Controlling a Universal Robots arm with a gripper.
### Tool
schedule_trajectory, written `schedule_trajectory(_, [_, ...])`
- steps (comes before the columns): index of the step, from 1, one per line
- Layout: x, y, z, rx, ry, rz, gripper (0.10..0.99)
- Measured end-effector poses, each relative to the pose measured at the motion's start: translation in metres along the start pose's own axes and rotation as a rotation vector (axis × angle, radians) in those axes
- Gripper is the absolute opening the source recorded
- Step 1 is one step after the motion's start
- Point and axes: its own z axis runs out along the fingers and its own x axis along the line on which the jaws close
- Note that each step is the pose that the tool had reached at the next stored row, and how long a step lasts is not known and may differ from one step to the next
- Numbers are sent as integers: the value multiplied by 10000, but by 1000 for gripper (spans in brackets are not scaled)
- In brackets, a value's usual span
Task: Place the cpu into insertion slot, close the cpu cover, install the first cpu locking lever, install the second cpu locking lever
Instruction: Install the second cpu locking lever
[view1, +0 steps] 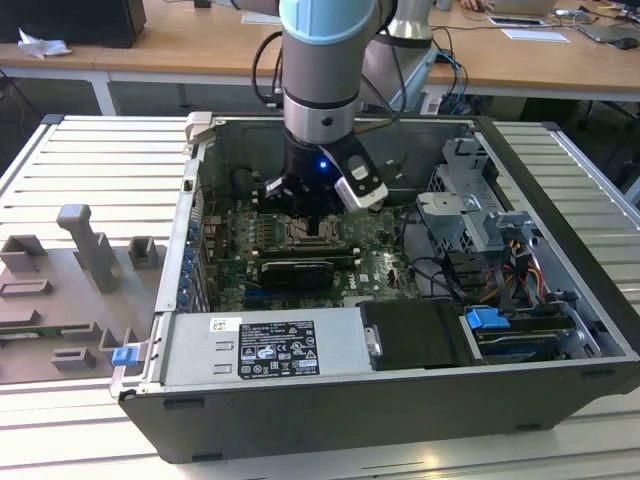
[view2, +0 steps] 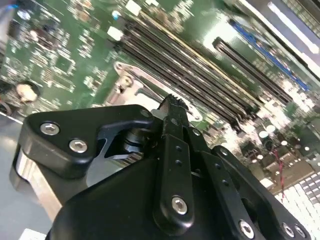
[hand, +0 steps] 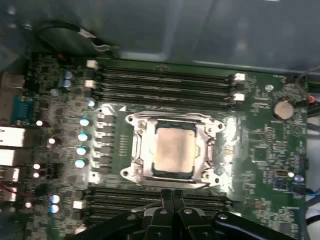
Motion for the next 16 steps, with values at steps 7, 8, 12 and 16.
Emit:
schedule_trajectory(7, [139,-18,151,-203,-13,-32,106])
schedule_trajectory(8, [168,-35,149,-374,-27,-27,106])
schedule_trajectory(12, [251,-164,138,-702,-53,-20,106])
schedule_trajectory(16, [310,-187,159,-922,-71,-17,106])
